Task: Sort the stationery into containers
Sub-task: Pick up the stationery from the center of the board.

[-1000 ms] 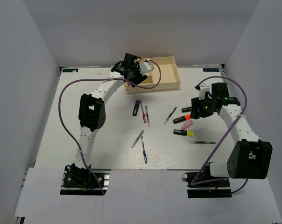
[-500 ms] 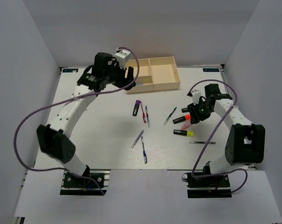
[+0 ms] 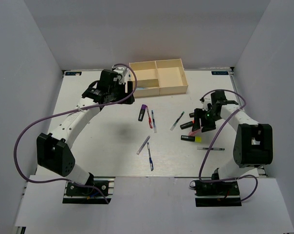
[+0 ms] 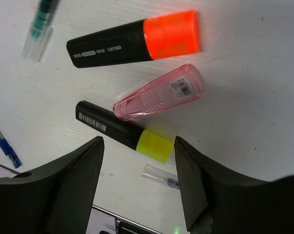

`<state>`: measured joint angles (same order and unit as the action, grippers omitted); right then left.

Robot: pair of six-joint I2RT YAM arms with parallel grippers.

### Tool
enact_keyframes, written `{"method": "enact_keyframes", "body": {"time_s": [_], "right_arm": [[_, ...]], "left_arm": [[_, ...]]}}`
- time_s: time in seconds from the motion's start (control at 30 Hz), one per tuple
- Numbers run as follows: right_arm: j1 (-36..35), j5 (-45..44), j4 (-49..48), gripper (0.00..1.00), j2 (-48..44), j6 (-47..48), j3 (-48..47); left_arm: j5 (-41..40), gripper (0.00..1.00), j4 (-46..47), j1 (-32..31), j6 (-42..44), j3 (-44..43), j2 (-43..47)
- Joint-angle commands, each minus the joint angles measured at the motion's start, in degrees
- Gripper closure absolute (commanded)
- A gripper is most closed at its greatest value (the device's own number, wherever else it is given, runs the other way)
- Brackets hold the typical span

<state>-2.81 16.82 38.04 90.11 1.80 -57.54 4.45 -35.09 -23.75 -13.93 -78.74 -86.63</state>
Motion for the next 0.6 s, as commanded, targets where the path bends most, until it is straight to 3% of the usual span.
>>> {"method": "enact_keyframes", "body": {"time_s": [0.0,0.3,0.57], "right_arm": [[-0.09,-1.79,-2.97,0.35,0.33,-7.94,1.29],[-0.97,-4.16,-9.74,0.34,-1.60,-17.18,5.24],[-3.25,-14.18,-8.86,0.36,1.74,-18.85,1.99]], "left_arm": [[-2.60,0.17,1.08,-0.07,-1.18,-0.45,1.82],[-2.60,0.17,1.52,-0.07,-0.92,1.31,1.64],[-2.34,0.17,2.04,-0.07,-0.92,1.04,0.59]]}}
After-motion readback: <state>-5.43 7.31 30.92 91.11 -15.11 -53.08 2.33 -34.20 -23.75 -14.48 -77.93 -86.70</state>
